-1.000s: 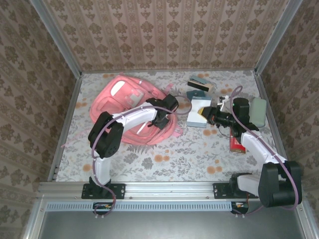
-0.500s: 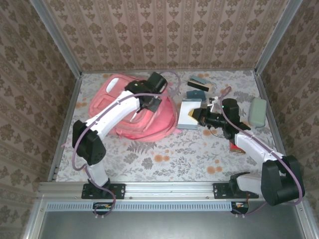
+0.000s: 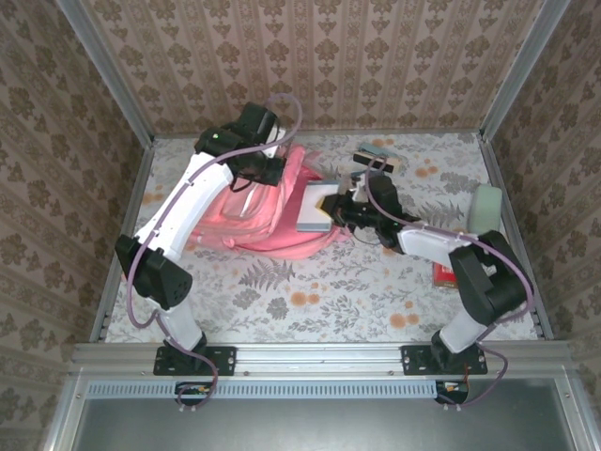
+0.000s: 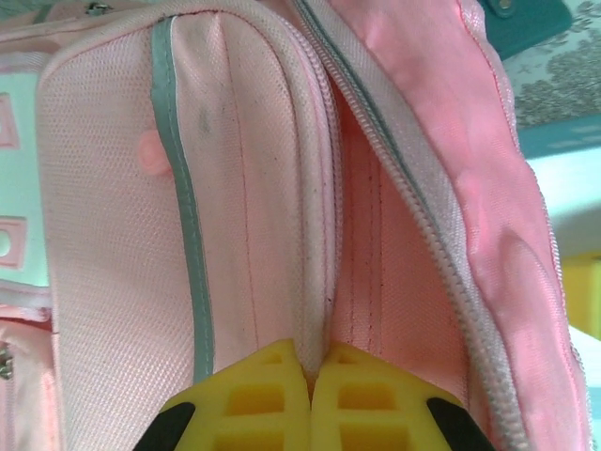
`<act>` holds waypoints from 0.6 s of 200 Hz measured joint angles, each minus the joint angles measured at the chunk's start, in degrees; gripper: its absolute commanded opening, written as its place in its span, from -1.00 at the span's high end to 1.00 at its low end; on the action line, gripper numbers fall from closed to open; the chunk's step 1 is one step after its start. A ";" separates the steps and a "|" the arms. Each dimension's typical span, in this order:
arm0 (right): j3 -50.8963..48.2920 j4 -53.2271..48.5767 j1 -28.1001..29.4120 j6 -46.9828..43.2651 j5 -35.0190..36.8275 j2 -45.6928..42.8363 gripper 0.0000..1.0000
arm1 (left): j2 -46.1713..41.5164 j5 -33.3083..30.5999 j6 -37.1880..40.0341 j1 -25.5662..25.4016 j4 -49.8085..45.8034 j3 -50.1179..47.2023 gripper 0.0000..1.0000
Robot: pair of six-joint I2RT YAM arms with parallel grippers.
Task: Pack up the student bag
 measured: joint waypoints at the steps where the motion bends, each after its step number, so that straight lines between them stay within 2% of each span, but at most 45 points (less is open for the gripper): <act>1: 0.15 0.09 0.07 0.02 0.09 0.17 1.00 | 0.00 0.22 -0.02 0.09 0.00 0.00 1.00; 70: 16.44 7.72 7.76 6.64 6.29 19.19 1.00 | -1.22 12.57 -3.23 4.26 1.09 0.48 1.00; 120: 26.67 11.32 11.98 11.61 10.93 30.86 1.00 | -2.51 16.59 -5.14 5.25 2.67 0.02 1.00</act>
